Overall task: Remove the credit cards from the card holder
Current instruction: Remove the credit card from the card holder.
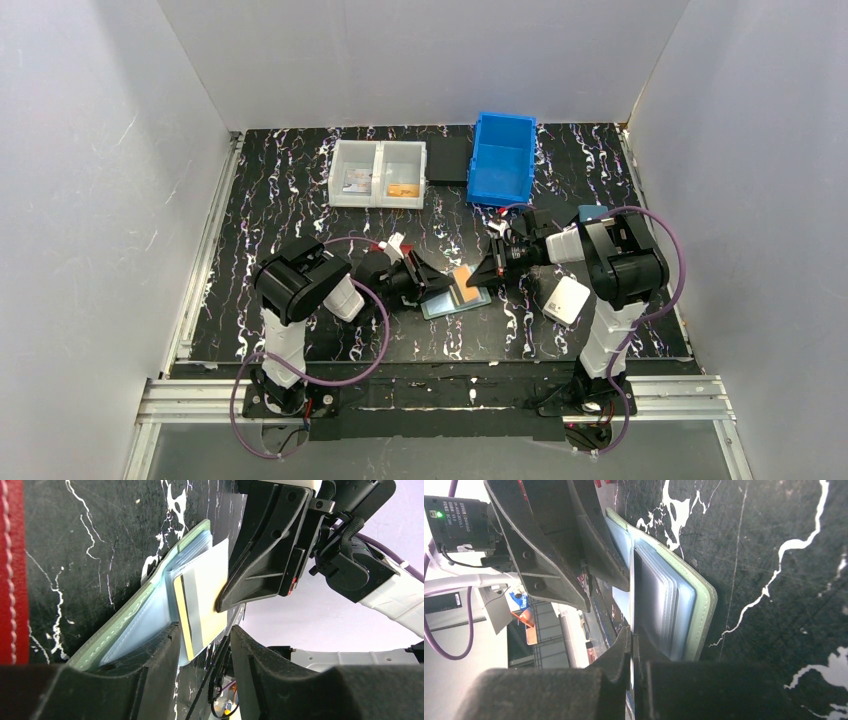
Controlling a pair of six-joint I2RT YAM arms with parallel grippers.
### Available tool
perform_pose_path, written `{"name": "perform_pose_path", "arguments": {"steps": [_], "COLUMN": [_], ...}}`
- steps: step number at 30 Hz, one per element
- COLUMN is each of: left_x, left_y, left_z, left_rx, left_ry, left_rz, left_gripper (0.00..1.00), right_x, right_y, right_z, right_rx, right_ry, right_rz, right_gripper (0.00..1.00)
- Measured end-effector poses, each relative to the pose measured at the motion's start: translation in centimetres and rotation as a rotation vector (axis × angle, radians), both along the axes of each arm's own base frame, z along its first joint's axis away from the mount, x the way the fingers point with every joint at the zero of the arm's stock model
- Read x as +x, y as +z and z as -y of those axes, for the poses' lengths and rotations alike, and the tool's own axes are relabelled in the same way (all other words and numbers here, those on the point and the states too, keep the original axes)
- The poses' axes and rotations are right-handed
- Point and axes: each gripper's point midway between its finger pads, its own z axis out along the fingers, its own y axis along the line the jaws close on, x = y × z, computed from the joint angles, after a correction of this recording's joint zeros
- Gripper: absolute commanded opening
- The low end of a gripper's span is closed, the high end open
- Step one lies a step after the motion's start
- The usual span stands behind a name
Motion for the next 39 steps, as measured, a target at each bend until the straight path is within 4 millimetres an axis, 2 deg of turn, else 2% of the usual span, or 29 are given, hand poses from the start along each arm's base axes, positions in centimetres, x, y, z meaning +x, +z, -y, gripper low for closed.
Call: {"name": "perform_pose_path", "arguments": {"steps": [13, 22, 34, 37, 39], "left_x": [0.3, 0.7, 0.8, 0.8, 0.7], "left_y": [0.0, 0.2, -0.6, -0.9, -1.3], "left_z": [0.9, 1.1, 0.8, 0.7, 0.6], "left_rx": [-0.007, -0.032, -0.026, -0.019, -0.010], "left_ry": [-0.008, 0.014, 0.042, 0.043, 0.043], "left_rz": [-0.010, -0.020, -0.056, -0.062, -0.064], "left_gripper": [0.44, 0.40, 0.16, 0.02, 0.00], "right_x": [0.1, 0.2, 0.3, 0.3, 0.3], "right_y": [0.5, 0.8, -0.4, -0.3, -0.3], "right_z": [-0.2, -0.4, -0.1, -0.2, -0.2], "right_rx": [0.036, 0.046, -0.004, -0.005, -0.005], "right_ry": [-0.004, -0.007, -0.007, -0.002, 0.000], "right_rz": [-0.008, -0.007, -0.011, -0.006, -0.003], "right_gripper": [0.01, 0.01, 0.01, 0.01, 0.01]}}
